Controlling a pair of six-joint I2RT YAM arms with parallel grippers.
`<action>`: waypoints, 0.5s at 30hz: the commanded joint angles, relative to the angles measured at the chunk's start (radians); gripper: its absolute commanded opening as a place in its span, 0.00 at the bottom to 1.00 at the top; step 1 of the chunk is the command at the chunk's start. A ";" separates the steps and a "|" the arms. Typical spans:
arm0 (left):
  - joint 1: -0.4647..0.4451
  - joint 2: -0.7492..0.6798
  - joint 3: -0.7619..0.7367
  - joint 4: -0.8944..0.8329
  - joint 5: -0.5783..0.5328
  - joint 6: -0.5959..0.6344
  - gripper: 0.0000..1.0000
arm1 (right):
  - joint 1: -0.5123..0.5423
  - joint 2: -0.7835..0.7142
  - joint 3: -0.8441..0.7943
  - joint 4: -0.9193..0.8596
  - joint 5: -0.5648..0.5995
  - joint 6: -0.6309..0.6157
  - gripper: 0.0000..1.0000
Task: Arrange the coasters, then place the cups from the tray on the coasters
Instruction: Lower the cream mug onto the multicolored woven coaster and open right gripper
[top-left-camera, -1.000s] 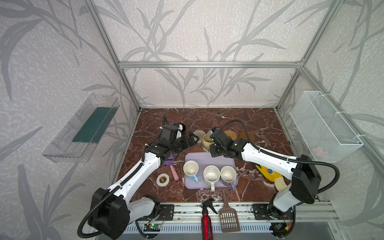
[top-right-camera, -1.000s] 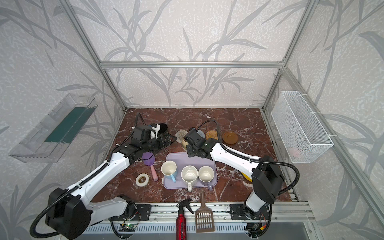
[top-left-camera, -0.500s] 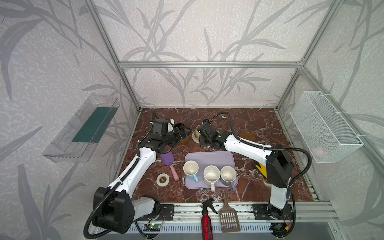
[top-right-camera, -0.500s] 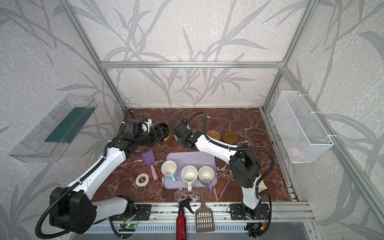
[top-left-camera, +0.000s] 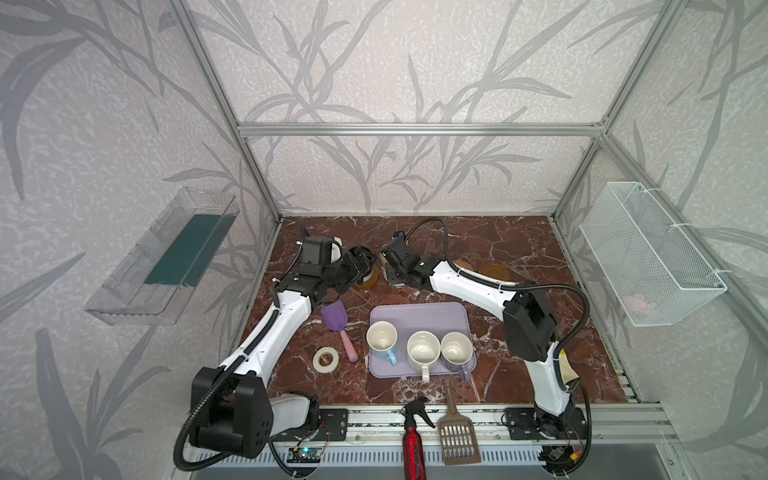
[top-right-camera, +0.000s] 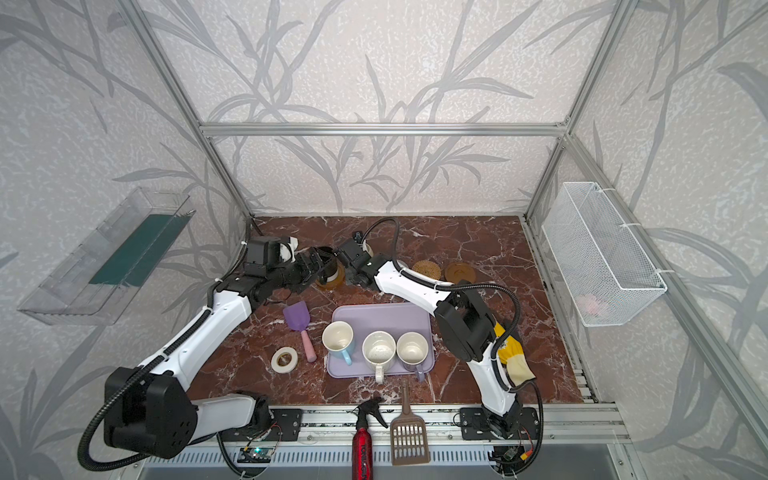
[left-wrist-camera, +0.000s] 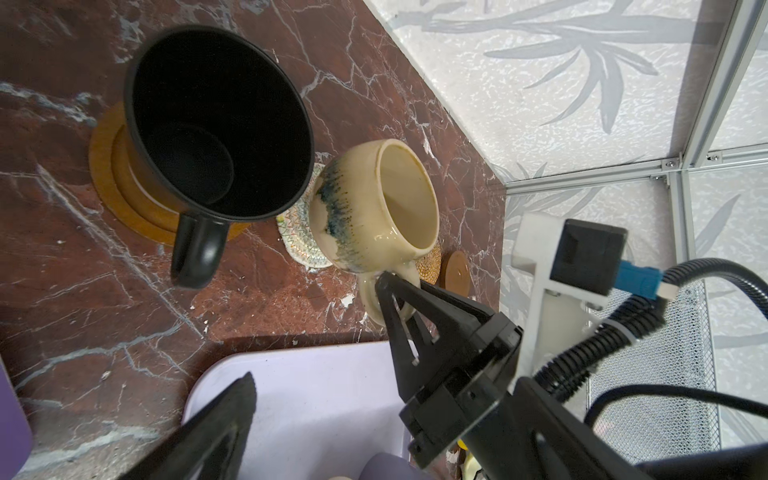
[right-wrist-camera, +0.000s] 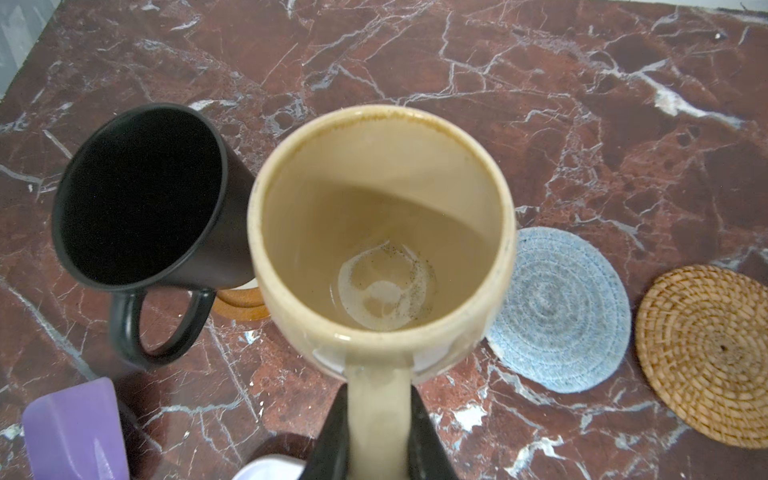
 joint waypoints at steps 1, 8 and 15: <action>0.005 -0.031 0.006 -0.033 -0.063 0.019 0.97 | -0.005 0.008 0.064 0.048 0.064 -0.002 0.00; 0.008 -0.036 -0.001 -0.059 -0.085 0.041 0.97 | -0.005 0.046 0.077 0.046 0.086 -0.001 0.00; 0.006 -0.016 -0.019 -0.036 -0.058 0.033 0.97 | -0.004 0.054 0.077 0.057 0.114 -0.008 0.00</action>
